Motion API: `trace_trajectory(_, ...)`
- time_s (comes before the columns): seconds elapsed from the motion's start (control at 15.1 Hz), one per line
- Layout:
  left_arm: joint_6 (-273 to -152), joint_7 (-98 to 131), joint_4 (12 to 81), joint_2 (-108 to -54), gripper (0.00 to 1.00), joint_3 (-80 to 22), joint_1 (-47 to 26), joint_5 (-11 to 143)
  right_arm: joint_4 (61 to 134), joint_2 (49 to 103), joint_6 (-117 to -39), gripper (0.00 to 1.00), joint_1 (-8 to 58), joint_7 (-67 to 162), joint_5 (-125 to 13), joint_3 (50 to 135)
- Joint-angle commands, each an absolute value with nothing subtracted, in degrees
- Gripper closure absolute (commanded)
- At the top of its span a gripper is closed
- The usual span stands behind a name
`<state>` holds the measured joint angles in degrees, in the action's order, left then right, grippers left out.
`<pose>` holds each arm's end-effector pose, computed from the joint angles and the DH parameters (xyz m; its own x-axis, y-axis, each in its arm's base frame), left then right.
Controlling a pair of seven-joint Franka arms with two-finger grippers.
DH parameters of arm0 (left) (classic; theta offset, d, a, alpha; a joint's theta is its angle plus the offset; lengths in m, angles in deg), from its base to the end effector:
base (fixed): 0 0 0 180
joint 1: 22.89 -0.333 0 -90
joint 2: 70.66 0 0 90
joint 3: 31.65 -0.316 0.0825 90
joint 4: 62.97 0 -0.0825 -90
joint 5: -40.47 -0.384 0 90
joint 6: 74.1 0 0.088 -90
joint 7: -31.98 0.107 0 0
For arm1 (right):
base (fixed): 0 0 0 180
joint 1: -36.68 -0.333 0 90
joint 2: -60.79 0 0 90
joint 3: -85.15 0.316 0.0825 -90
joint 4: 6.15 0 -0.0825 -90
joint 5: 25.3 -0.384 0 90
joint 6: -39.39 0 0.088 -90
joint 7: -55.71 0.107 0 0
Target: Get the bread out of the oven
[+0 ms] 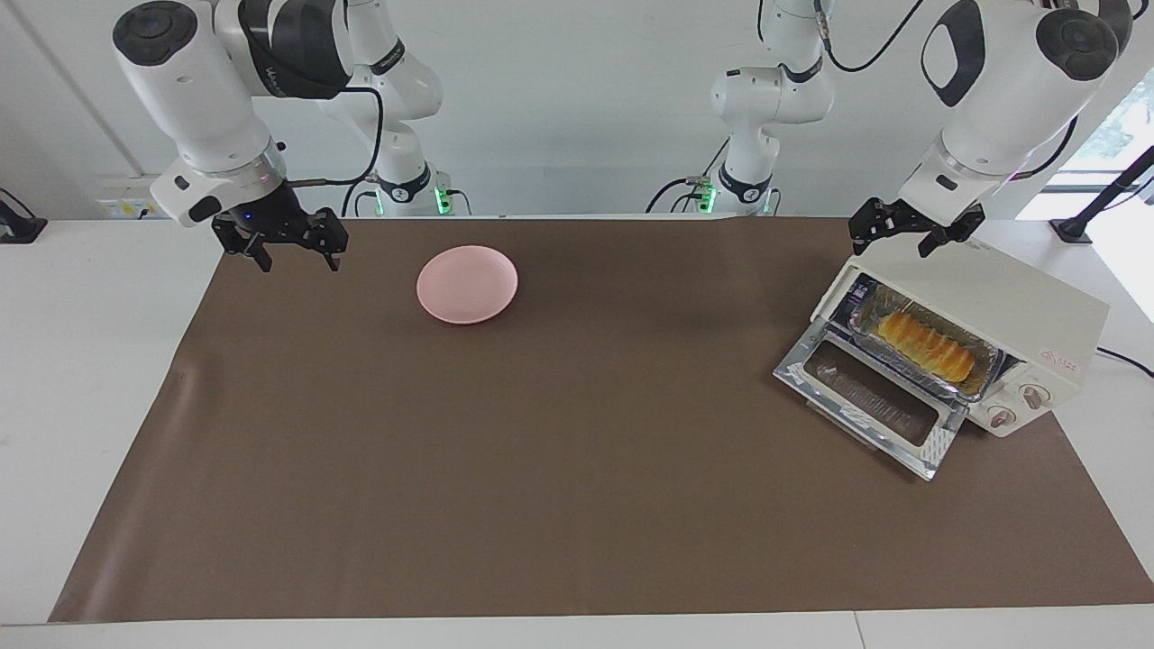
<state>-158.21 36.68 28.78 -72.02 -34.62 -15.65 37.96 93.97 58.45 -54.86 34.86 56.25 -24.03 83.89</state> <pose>0.5469 -0.0361 0.5892 0.9757 -0.1503 -0.1595 -0.1572 -0.9870 -0.0320 0.5424 0.0029 0.5697 0.9981 0.0020 -0.0614 0.0034 -0.9998 0.0216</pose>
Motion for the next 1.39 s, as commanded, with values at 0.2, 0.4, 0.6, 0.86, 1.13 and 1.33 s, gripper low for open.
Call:
trace_trajectory(0.2, -158.39, 36.99, 28.44, -71.98, 0.00, -34.90, -15.68, 38.54, 94.05, 57.89, -54.04, 0.00, 35.80, 55.01, -24.07, 84.36)
trace_trajectory(0.4, -158.30, 37.08, 29.31, -71.63, 0.00, -34.99, -15.77, 38.45, 94.14, 57.89, -54.04, 0.00, 35.80, 55.01, -24.07, 84.36)
trace_trajectory(0.6, -158.39, 36.90, 29.32, -71.36, 0.00, -35.08, -16.12, 38.36, 94.05, 57.89, -54.04, 0.00, 35.80, 55.01, -24.07, 84.36)
trace_trajectory(0.86, -162.17, 20.95, 29.05, -72.24, 0.00, -35.17, -16.03, 38.10, 94.14, 57.89, -54.04, 0.00, 35.80, 55.01, -24.07, 84.36)
trace_trajectory(1.13, -163.39, 5.47, 23.80, -82.49, 0.00, -35.43, -15.42, 37.84, 94.14, 57.89, -54.04, 0.00, 35.80, 55.01, -24.07, 84.36)
trace_trajectory(1.33, -167.25, -2.10, 22.37, -86.39, 0.00, -35.61, -15.85, 36.00, 94.14, 57.89, -54.04, 0.00, 35.80, 55.01, -24.07, 84.36)
